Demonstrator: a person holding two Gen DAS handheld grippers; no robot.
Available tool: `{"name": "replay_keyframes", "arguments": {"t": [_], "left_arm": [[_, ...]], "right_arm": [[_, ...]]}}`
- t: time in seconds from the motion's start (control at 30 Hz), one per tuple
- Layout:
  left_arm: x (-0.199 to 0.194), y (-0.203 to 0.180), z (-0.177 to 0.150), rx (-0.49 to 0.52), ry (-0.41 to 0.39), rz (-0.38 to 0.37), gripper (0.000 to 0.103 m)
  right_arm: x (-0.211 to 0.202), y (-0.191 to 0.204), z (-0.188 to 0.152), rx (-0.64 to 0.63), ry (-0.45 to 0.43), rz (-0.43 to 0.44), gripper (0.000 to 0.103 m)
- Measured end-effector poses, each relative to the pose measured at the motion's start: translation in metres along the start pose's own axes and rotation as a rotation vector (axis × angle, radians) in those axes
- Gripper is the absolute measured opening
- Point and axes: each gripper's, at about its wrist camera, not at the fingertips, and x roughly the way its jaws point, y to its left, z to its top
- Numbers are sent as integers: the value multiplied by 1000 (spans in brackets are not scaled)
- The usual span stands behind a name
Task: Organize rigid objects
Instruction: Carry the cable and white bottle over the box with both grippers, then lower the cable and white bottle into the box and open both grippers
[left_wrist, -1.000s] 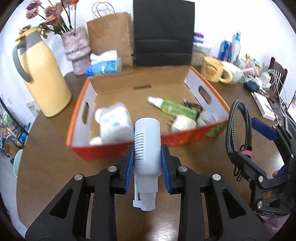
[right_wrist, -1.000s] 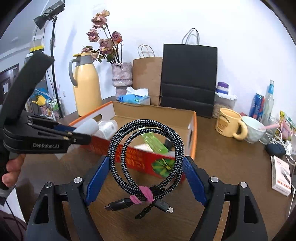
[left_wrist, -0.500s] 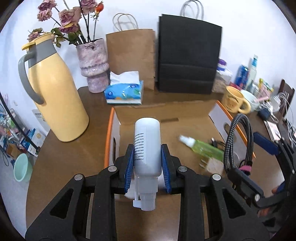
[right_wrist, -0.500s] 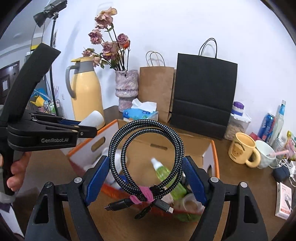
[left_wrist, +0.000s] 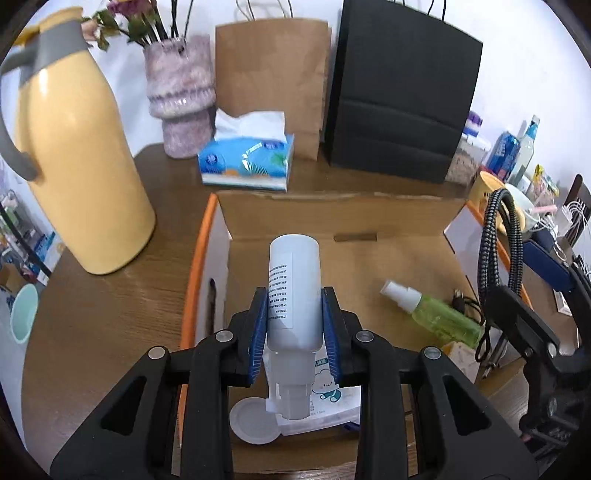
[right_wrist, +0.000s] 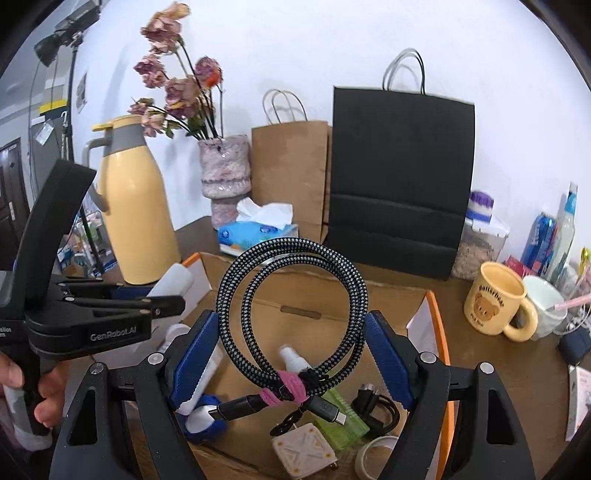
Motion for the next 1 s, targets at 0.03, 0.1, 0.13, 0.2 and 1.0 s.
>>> {"name": "replay_keyframes", "arguments": {"t": [0.03, 0.1, 0.13, 0.2, 1.0], "left_arm": [[0, 1, 0, 0, 1, -2, 24], [0, 3, 0, -2, -6, -7, 24], [-1, 3, -1, 0, -9, -5, 24], [0, 3, -2, 7, -12, -3, 24], [-13, 1, -4, 30, -138, 45, 96]], "right_arm": [[4, -3, -3, 7, 13, 4, 85], [10, -7, -7, 14, 31, 10, 85], [13, -9, -9, 19, 41, 12, 85], [17, -12, -13, 22, 57, 9, 85], [21, -26, -17, 79, 82, -79, 88]]}}
